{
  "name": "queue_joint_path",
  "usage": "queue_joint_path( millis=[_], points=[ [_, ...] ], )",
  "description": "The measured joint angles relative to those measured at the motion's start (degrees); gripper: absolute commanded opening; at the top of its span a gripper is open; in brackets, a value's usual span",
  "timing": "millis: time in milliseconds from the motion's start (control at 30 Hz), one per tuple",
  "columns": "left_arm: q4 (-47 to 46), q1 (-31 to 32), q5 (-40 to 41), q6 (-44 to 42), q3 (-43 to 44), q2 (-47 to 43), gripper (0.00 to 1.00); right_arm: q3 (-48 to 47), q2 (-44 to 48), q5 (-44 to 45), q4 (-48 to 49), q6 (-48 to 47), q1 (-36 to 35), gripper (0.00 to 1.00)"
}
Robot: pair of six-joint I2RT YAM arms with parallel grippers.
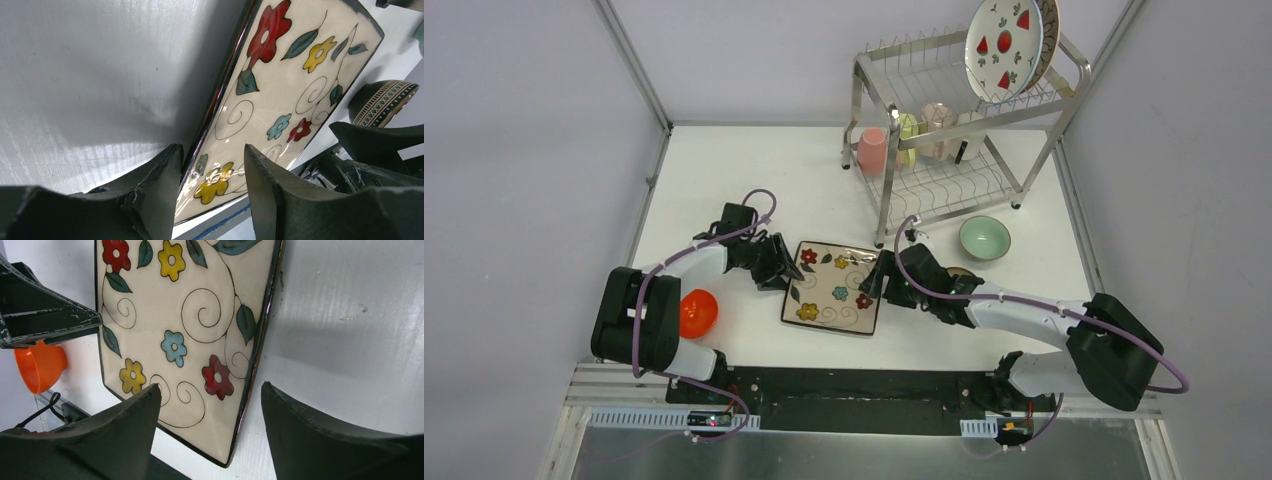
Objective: Load the mixed dishes into the dish rack
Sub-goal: Pick up the plate at the center of the board.
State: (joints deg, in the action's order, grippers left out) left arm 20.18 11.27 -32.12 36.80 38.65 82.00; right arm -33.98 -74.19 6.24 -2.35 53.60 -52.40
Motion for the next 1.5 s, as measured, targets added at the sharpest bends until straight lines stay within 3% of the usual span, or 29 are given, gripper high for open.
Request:
queue_joint_path(
  millis=[233,800,1500],
  points=[
    [-1.09,-0.02,-1.03,-0.22,-0.68,0.42,0.43,1.07,-0.61,1.22,0.98,1.05,0.02,0.76],
    [-3.21,1.18,-1.99,-0.09,-2.16,1.29,0.42,0.85,-7.54,-0.5,7.54,3.3,0.04,0.77],
    [-5.81,2.25,-2.56,1.53,-3.02,1.29,0.41,7.39,-3.85,-5.14,16.63,3.65,1.7,0.74]
  ],
)
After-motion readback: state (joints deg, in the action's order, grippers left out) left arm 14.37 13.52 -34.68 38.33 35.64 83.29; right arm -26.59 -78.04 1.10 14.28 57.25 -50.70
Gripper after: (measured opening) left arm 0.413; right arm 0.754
